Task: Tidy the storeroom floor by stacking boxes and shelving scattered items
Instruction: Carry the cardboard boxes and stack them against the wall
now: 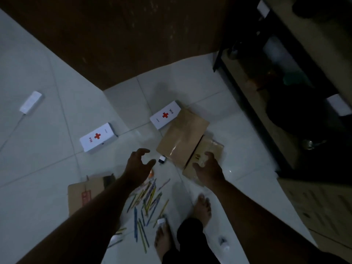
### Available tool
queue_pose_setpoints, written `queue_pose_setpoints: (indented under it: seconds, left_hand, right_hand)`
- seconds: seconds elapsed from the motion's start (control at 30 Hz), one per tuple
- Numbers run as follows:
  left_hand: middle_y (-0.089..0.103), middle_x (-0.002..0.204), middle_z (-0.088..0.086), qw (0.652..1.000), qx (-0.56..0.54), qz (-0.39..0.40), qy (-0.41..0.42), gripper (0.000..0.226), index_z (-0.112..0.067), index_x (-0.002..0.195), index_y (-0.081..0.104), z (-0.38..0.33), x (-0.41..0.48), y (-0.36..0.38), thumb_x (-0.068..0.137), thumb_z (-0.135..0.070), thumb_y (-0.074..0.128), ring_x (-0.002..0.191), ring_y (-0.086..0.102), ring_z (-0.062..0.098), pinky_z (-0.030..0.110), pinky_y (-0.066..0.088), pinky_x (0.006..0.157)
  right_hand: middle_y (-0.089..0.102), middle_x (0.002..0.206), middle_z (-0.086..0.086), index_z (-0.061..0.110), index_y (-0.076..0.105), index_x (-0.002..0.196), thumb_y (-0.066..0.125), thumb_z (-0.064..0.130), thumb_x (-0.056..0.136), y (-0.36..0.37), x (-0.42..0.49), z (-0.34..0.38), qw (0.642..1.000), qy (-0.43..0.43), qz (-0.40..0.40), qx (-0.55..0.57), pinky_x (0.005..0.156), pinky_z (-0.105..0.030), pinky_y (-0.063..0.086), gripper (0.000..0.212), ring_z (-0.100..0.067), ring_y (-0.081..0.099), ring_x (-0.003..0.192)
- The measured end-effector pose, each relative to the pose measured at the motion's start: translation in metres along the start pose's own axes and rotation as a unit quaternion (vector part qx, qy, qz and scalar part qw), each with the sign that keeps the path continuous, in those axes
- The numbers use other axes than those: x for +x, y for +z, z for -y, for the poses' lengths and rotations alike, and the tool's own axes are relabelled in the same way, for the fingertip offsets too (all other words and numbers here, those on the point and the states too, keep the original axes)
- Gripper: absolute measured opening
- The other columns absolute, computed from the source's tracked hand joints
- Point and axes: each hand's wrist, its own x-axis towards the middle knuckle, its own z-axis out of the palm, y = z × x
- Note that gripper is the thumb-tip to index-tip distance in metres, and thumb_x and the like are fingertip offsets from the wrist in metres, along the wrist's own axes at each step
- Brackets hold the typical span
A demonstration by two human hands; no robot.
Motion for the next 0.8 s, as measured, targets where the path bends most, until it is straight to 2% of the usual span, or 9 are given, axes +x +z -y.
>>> queue_pose_setpoints:
  seconds: [0.13,0.23,0.3,0.37,0.47,0.53,0.63,0.73,0.8]
  left_hand:
    - [0.047,0.149,0.006,0.999,0.030,0.012,-0.015,0.062,-0.022,0.143,0.046,0.035,0.090,0.063,0.091,-0.041,0.073,0.137,0.046,0.025,0.043,0.044,0.110]
    - [0.040,0.157,0.008,0.998,0.030,0.029,-0.055,0.080,-0.016,0.155,0.033,0.053,0.140,0.108,0.090,-0.042,0.073,0.139,0.044,0.026,0.036,0.039,0.111]
    - [0.043,0.154,0.007,0.996,0.018,0.047,-0.070,0.088,-0.013,0.159,0.022,0.059,0.165,0.132,0.091,-0.040,0.073,0.120,0.059,0.022,0.027,0.048,0.097]
    - [0.057,0.140,0.009,0.993,-0.033,0.078,-0.082,0.090,-0.012,0.159,0.017,0.063,0.185,0.151,0.092,-0.036,0.073,0.087,0.073,0.021,0.031,0.059,0.075]
    - [0.067,0.113,0.010,0.995,-0.033,0.063,-0.069,0.064,-0.014,0.136,0.044,0.071,0.211,0.167,0.087,-0.039,0.076,0.066,0.074,0.025,0.045,0.062,0.053]
    - [0.067,0.106,0.007,0.997,0.024,0.054,-0.055,0.053,-0.016,0.123,0.053,0.071,0.219,0.167,0.085,-0.046,0.076,0.068,0.072,0.019,0.037,0.061,0.053]
    - [0.068,0.105,0.002,0.998,0.034,0.034,-0.039,0.048,-0.019,0.122,0.054,0.053,0.209,0.156,0.085,-0.042,0.076,0.080,0.069,0.016,0.029,0.056,0.061]
    - [0.065,0.107,0.001,0.999,-0.011,0.020,-0.026,0.045,-0.018,0.123,0.044,0.024,0.184,0.135,0.092,-0.036,0.071,0.082,0.066,0.013,0.025,0.050,0.060]
    - [0.063,0.107,0.001,0.998,-0.060,0.000,-0.021,0.045,-0.017,0.122,0.040,-0.003,0.159,0.112,0.094,-0.037,0.069,0.082,0.065,0.013,0.026,0.052,0.060]
  right_hand:
    - [0.054,0.140,-0.007,0.020,0.035,0.150,0.076,0.038,0.087,0.048,0.091,-0.025,0.994,0.051,0.011,0.100,0.091,-0.036,0.051,0.077,-0.026,0.058,0.115]
    - [0.055,0.111,0.004,0.020,0.045,0.124,0.076,0.020,0.090,0.077,0.139,-0.049,0.987,0.041,0.029,0.152,0.074,-0.018,0.047,0.045,-0.008,0.058,0.088]
    - [0.060,0.099,0.011,0.021,0.047,0.107,0.074,0.009,0.090,0.097,0.160,-0.062,0.980,0.031,0.036,0.191,0.062,-0.004,0.045,0.035,0.010,0.057,0.076]
    - [0.072,0.095,0.006,0.016,0.059,0.096,0.080,0.017,0.084,0.118,0.177,-0.075,0.975,0.019,0.030,0.220,0.070,-0.009,0.052,0.025,0.012,0.065,0.077]
    - [0.074,0.113,0.003,0.015,0.067,0.123,0.085,0.044,0.064,0.138,0.198,-0.088,0.959,-0.003,0.045,0.280,0.091,-0.032,0.059,0.068,-0.005,0.070,0.101]
    - [0.071,0.110,0.011,0.015,0.063,0.127,0.087,0.029,0.071,0.140,0.200,-0.086,0.953,-0.019,0.041,0.299,0.079,-0.016,0.055,0.063,0.003,0.067,0.096]
    - [0.069,0.120,0.006,0.024,0.052,0.138,0.087,0.017,0.072,0.128,0.178,-0.065,0.937,-0.014,0.012,0.348,0.078,-0.020,0.057,0.075,-0.002,0.069,0.101]
    - [0.062,0.126,0.005,0.029,0.038,0.145,0.070,-0.007,0.088,0.108,0.151,-0.044,0.930,-0.032,0.007,0.366,0.069,-0.009,0.052,0.074,0.012,0.065,0.089]
    - [0.060,0.134,-0.001,0.026,0.032,0.154,0.068,-0.001,0.093,0.085,0.133,-0.024,0.925,-0.039,0.001,0.379,0.066,-0.008,0.052,0.075,0.007,0.064,0.093]
